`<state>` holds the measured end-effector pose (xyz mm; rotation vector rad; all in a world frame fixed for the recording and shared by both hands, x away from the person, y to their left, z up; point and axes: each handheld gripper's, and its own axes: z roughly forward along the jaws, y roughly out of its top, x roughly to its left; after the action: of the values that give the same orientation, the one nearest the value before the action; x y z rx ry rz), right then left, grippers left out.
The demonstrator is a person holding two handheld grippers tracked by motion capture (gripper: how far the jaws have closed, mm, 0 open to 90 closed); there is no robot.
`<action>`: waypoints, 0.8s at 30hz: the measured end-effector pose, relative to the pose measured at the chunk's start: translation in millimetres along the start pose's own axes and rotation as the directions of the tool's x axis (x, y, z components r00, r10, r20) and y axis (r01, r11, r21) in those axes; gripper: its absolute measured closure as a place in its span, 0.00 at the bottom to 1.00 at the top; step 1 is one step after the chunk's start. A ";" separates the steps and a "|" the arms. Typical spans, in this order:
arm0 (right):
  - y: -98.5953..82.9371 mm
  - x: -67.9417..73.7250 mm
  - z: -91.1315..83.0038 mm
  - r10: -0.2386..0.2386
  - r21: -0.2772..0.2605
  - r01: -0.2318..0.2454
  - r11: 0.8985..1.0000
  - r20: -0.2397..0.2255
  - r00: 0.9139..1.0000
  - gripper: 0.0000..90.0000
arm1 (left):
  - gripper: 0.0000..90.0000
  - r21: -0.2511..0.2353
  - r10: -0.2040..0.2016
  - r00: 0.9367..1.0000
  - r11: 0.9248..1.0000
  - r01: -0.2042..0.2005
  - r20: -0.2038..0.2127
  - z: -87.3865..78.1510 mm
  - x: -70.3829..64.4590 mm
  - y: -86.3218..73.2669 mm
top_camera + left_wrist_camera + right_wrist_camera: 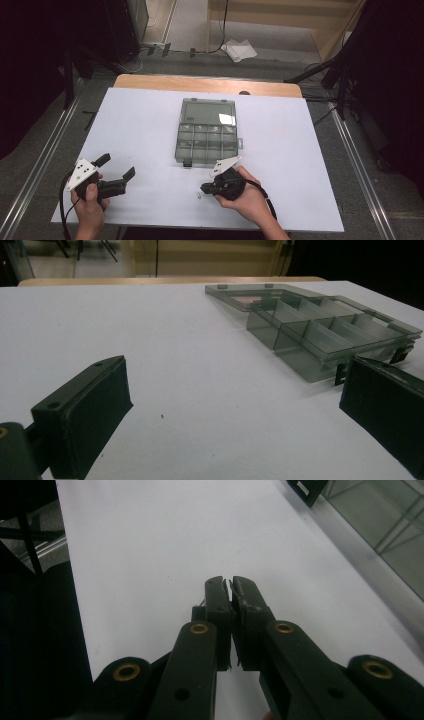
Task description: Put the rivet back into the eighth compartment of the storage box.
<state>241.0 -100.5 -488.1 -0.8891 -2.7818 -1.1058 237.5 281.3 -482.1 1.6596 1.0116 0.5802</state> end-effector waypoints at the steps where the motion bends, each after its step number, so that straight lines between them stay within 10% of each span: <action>1: 0.1 -0.5 -0.8 0.001 -0.001 -0.001 1.000 0.003 1.000 0.98 | 0.00 0.001 0.001 1.000 1.000 -0.001 0.003 0.0 -0.1 0.0; 24: 9.5 -15.4 -33.7 0.021 -0.041 -0.020 0.999 0.038 0.999 0.98 | 0.00 -0.001 0.001 1.000 1.000 -0.001 0.009 0.2 -1.4 0.3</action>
<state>252.5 -124.1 -460.3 -0.9503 -2.7837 -1.1580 237.0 280.0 -481.7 1.6607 1.0042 0.5736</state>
